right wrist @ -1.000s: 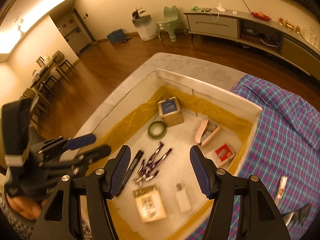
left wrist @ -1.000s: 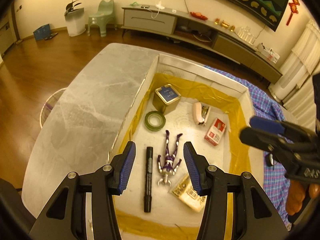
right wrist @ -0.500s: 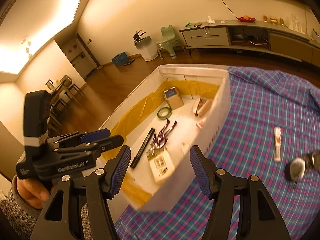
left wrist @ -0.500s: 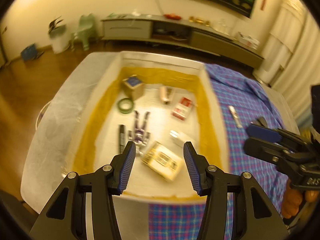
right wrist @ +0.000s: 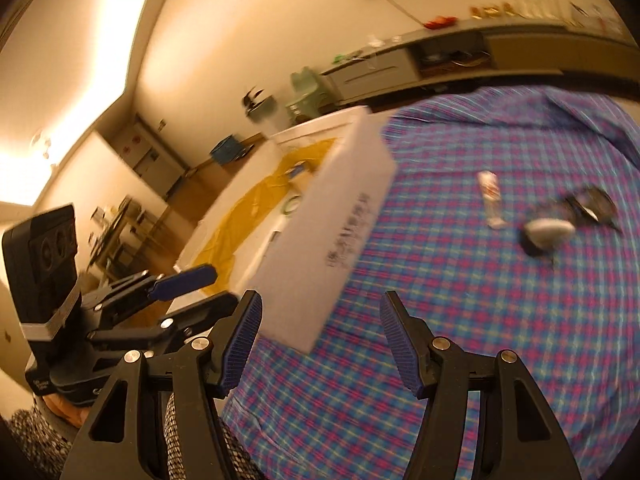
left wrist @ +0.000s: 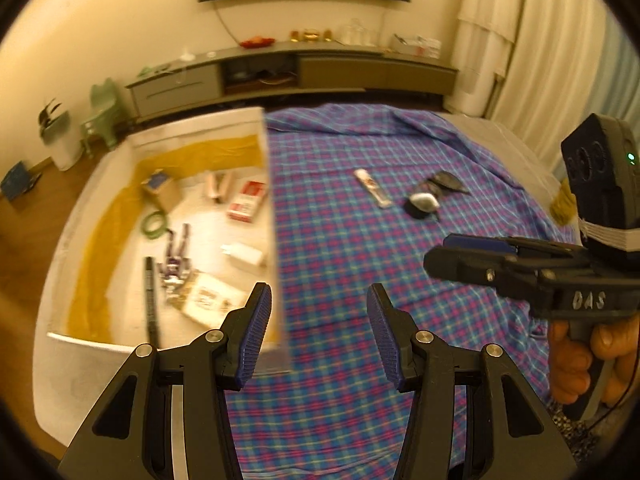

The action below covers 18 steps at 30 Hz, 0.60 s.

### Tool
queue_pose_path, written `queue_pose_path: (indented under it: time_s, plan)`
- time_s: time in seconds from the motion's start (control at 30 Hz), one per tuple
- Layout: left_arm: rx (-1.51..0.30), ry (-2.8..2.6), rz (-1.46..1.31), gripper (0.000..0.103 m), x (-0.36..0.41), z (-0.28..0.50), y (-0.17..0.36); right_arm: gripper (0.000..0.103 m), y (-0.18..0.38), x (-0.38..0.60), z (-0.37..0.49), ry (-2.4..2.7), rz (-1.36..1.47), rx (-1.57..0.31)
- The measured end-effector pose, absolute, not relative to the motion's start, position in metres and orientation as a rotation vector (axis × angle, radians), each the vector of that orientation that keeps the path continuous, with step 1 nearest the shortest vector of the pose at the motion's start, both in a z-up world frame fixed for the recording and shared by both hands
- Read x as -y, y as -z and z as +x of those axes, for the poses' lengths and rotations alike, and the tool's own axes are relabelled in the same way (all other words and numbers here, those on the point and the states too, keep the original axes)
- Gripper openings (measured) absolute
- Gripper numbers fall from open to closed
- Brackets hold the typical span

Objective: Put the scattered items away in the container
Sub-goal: 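Move left gripper to the white lighter while right gripper reaches the black sunglasses, then close left gripper on the white lighter while right gripper grasps the sunglasses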

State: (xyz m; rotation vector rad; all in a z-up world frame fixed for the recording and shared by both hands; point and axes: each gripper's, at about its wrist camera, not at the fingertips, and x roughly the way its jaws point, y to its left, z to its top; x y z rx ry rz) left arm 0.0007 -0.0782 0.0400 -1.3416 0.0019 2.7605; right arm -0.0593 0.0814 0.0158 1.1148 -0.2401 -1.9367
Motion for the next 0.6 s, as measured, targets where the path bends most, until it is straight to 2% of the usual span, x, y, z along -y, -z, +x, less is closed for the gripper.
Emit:
queue_pose_path:
  time_s: [0.3,0.6]
  plan:
    - [-0.029,-2.666,-1.383,0.053,0.023,-0.029,-0.019,0.063,0.018,-0.160,-0.101,2.023,1.222,0.508]
    - [0.075,-2.648,-1.398,0.053,-0.009,-0.096,0.010,0.063,0.050,-0.198,-0.155,2.013,1.298,0.780]
